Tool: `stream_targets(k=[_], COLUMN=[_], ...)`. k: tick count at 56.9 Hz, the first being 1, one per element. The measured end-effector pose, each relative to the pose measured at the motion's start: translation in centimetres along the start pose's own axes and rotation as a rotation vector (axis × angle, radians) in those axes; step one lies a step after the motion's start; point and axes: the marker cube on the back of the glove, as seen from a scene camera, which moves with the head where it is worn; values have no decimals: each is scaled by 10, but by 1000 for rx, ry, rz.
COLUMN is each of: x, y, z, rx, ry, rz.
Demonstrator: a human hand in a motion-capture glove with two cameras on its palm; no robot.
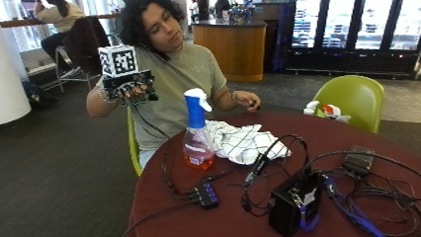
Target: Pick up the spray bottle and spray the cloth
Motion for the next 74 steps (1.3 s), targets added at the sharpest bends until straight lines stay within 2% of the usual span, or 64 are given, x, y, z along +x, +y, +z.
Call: stream_targets(k=[10,26,49,59,74], x=[2,4,-9,-15,-22], y=[-4,-10,-77,-109,-153], z=[2,2,31,43,56], rx=[-39,-1,36,114,184], ry=[-3,-59,-447,-670,-870], rz=[-36,-43,-88,-94,-69])
